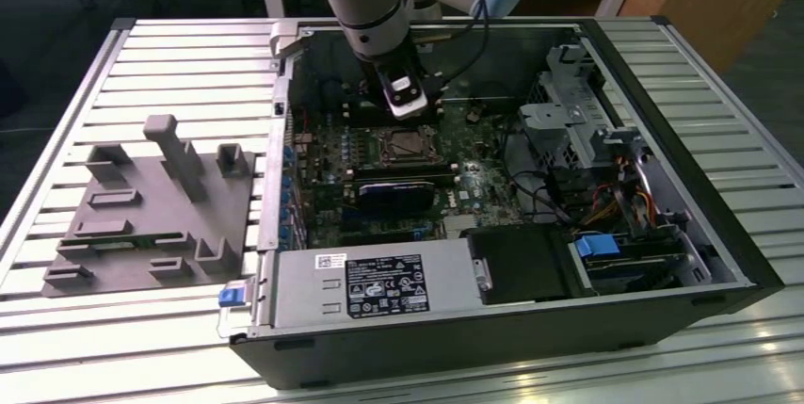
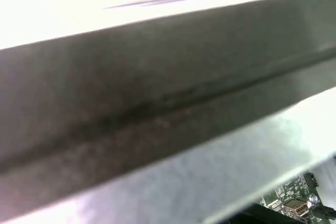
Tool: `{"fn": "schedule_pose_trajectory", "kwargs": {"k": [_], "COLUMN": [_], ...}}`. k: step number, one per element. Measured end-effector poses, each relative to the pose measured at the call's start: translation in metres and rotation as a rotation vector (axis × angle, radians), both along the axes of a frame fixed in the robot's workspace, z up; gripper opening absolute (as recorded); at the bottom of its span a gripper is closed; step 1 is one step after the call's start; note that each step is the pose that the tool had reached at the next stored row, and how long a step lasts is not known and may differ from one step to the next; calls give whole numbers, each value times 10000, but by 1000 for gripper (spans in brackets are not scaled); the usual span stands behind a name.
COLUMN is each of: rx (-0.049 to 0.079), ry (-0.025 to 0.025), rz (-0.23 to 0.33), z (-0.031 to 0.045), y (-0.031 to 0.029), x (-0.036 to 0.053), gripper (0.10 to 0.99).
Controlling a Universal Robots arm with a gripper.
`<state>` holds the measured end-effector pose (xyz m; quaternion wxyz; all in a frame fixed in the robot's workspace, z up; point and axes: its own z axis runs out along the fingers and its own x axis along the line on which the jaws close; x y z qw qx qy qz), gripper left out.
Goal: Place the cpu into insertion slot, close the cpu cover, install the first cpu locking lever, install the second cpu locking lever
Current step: 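Install the first cpu locking lever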
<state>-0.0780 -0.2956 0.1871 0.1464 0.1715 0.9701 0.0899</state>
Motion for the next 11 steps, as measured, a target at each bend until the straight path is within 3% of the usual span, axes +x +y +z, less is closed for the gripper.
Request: {"fn": "schedule_pose_trajectory", "kwargs": {"k": [4, 11], "rx": [22, 17], "ry": [-5, 0], "rz": [1, 1], "z": [25, 159], "y": [2, 0], "x": [1, 0], "gripper": [102, 102]}}
